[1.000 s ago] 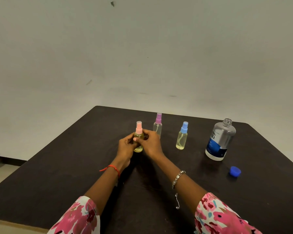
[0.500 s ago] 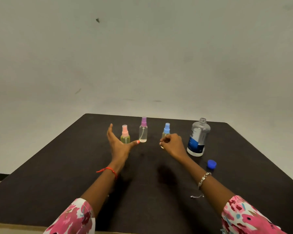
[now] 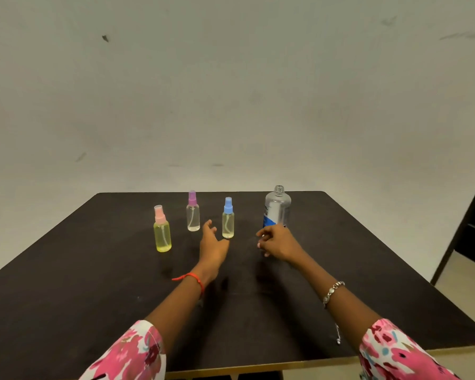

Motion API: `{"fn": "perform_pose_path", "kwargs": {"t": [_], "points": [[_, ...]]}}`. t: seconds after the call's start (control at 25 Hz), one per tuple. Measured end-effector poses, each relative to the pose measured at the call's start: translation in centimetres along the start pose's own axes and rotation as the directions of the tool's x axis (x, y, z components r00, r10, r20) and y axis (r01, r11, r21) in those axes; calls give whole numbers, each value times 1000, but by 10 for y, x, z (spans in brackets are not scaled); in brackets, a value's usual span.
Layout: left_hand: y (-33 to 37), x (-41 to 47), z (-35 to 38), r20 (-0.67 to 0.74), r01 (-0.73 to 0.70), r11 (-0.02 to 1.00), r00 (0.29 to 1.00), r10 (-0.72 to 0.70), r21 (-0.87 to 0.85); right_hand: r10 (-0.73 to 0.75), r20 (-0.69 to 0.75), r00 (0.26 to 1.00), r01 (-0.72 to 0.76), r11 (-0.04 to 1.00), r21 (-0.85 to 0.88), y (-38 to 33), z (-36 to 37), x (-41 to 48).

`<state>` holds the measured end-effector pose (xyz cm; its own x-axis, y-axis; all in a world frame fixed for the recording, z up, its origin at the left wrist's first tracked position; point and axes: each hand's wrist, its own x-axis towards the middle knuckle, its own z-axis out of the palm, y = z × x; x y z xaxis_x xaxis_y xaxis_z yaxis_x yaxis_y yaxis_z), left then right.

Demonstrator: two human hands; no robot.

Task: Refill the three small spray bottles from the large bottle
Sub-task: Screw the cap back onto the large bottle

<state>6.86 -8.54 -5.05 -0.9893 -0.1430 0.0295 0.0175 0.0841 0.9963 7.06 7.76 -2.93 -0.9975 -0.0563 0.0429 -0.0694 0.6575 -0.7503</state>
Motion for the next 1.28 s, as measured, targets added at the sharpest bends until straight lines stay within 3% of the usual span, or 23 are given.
{"fn": "perform_pose_path", "kwargs": {"t": [0.16, 0.44, 0.64, 0.96, 1.08, 1.2, 1.28], "points": [[-13, 18, -9, 108, 81, 995, 990, -86, 54, 30, 106, 994, -38, 997, 70, -7, 34, 28], [-14, 38, -12, 217, 69, 989, 971, -96, 131, -29, 62, 998, 10, 959, 283, -21, 62, 61], [-6, 24, -10, 288, 32, 993, 956, -64, 113, -37, 47, 998, 23, 966, 258, -21, 62, 50], [3, 3, -18, 285, 75, 991, 953, -103, 107, -63, 36, 997, 60, 995, 83, -27, 53, 24], [6, 1, -17, 118, 79, 987, 988, -97, 142, -42, 24, 999, 43, 998, -47, -26, 36, 20], [12, -2, -14, -64, 107, 980, 993, -98, 170, 34, 17, 999, -27, 956, -292, -19, 6, 14], [18, -7, -7, 5, 149, 965, 988, -153, 215, 122, -112, 986, -160, 876, -455, -12, -17, 7]]}}
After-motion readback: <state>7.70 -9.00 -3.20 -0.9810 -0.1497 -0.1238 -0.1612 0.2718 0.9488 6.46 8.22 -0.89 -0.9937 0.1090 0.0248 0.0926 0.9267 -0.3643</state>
